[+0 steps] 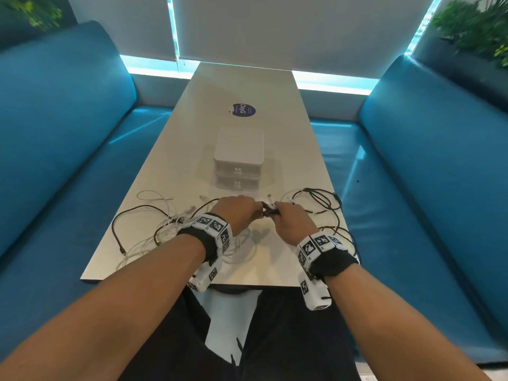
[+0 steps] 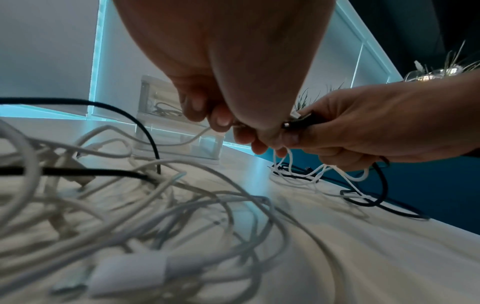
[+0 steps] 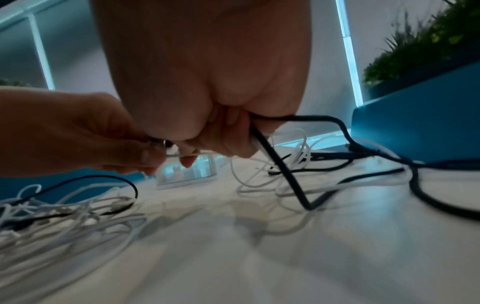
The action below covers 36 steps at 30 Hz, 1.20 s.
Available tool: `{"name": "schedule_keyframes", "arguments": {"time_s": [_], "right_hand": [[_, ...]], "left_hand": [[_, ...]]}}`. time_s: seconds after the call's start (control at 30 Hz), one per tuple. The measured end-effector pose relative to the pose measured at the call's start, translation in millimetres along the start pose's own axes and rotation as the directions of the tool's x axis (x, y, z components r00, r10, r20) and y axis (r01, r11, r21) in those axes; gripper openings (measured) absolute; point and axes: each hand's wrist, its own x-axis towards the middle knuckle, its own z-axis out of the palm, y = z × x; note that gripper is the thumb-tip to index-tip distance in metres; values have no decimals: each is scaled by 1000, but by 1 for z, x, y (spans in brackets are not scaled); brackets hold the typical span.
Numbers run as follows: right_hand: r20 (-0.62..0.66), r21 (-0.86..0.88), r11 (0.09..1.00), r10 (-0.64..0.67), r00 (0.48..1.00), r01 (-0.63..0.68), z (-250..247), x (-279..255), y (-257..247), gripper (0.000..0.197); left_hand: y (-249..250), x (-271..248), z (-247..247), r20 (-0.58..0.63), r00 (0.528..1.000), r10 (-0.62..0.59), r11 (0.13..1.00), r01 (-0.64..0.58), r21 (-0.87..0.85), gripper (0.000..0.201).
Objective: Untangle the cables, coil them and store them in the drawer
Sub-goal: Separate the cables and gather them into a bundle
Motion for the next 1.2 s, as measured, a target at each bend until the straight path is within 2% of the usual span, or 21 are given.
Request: {"name": "schedule_keyframes", "arguments": {"time_s": [0.07, 0.17, 0.27, 0.37, 0.43, 0.53, 0.63, 0.7, 0.77, 0.87, 1.03, 1.13, 1.2], "right_hand": [[-7, -82, 995, 48, 999, -49, -3, 0, 8, 20], [-36, -173, 966, 190, 981, -193, -11, -2, 27, 22], [-71, -176, 949, 254, 965, -263, -13, -5, 34, 20], [-106, -106, 960, 249, 963, -260, -11, -4, 20, 22], [-115, -43, 978, 197, 974, -203, -8, -2, 6, 23], [-69, 75, 993, 100, 993, -95, -2, 3, -13, 24], [-21, 188, 974, 130, 991, -124, 1, 8, -18, 25], [-6, 115, 986, 123, 992, -121, 1, 9, -13, 23], [1, -69, 992, 107, 994, -107, -3, 5, -4, 21], [4, -244, 958, 157, 988, -151, -7, -1, 13, 24], [-35, -309, 926, 216, 976, -216, -7, -1, 19, 23], [-74, -303, 902, 298, 952, -306, -15, -2, 30, 25], [-71, -301, 898, 316, 946, -322, -17, -4, 33, 26]], "left_hand": [[-10, 0, -1, 24, 1000, -7, 1000, 7, -13, 31], [-29, 0, 1, 24, 1000, -18, 997, 20, -69, 20], [-37, 2, 3, -15, 1000, -13, 998, 12, -55, 15], [-28, 4, 2, -41, 999, 3, 1000, -3, -12, 14], [-17, 6, -1, -56, 998, -2, 1000, 1, -25, 17], [-2, 8, -8, -115, 993, -13, 996, 2, -92, 21], [2, 7, -10, -149, 988, -34, 988, 10, -155, 19], [0, 5, -10, -115, 993, -40, 991, 24, -135, 17], [-4, 1, -11, -49, 996, -69, 996, 66, -61, 25], [-13, -3, -11, 41, 996, -76, 997, 75, 33, 33], [-9, -1, 0, 19, 999, -42, 999, 43, -8, 28], [-15, -2, -2, 62, 997, -38, 999, 35, 36, 26], [-19, -3, -3, 73, 997, -40, 998, 35, 60, 22]]}}
